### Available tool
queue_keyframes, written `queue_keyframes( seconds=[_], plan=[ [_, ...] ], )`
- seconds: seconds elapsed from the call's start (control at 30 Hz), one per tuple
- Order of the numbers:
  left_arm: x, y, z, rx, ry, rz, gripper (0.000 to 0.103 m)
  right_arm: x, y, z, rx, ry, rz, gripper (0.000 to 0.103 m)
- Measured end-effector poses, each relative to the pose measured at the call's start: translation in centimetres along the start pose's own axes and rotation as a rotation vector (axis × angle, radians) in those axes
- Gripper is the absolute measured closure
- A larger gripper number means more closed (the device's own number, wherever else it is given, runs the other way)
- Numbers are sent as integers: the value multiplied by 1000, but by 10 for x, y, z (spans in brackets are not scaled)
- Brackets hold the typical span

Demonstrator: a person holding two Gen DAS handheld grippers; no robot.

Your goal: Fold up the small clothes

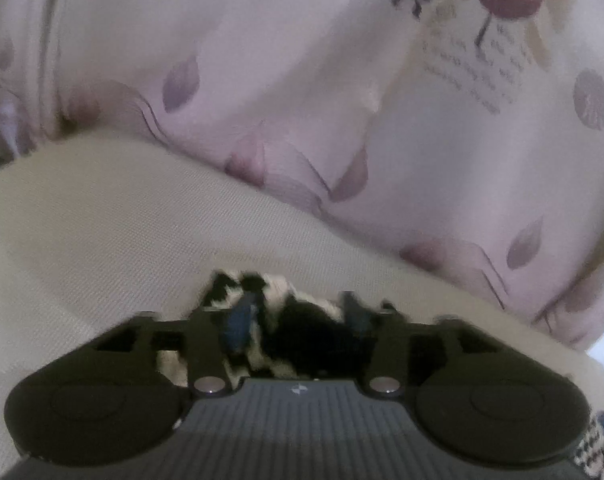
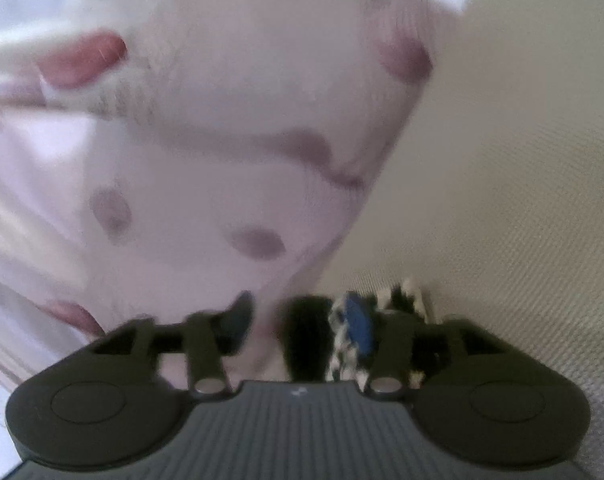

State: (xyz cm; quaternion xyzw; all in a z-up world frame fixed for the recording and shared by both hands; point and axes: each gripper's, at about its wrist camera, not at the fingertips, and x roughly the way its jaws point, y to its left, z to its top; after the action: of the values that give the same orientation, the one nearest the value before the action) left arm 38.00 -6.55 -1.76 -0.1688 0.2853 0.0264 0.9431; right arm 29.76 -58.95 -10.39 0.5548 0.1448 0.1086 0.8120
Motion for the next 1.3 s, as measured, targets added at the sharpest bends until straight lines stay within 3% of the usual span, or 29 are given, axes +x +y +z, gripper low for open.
queue_keyframes(
  seconds=[0.13, 0.27, 0.33, 0.47, 0.67, 0.73, 0.83, 0.9, 1.1, 1.23, 1.3],
  plan=[
    [-23, 8, 8, -8, -160, 6, 6, -21, 9, 3, -22, -30, 37, 44],
    [-40, 12, 14, 68, -222, 56, 3, -25, 36, -19, -238, 73, 9, 44],
    [-45, 17, 16, 108, -214, 79, 3, -26, 55, -38, -422, 117, -63, 44],
    [-50, 34, 9, 174, -152, 119, 3, -26, 73, -76, -746, 88, -283, 44],
    [-55, 68, -15, 193, -26, 100, 8, -48, 62, -99, -803, 54, -363, 42],
    [-51, 76, -17, 185, 22, 78, 13, -55, 59, -101, -802, 51, -368, 41],
    [-42, 88, -18, 115, 118, -13, 45, -57, 59, -101, -800, 54, -369, 33],
    [-32, 93, -19, 70, 205, -73, 94, -54, 60, -102, -792, 62, -371, 33],
    [-61, 95, -23, 32, 202, -136, 103, -55, 57, -104, -782, 88, -372, 33],
    [-81, 101, -43, 109, 259, -83, 103, -57, 56, -104, -772, 85, -365, 33],
    [-89, 110, -49, 112, 244, -98, 103, -56, 57, -106, -780, 90, -358, 32]
  ],
)
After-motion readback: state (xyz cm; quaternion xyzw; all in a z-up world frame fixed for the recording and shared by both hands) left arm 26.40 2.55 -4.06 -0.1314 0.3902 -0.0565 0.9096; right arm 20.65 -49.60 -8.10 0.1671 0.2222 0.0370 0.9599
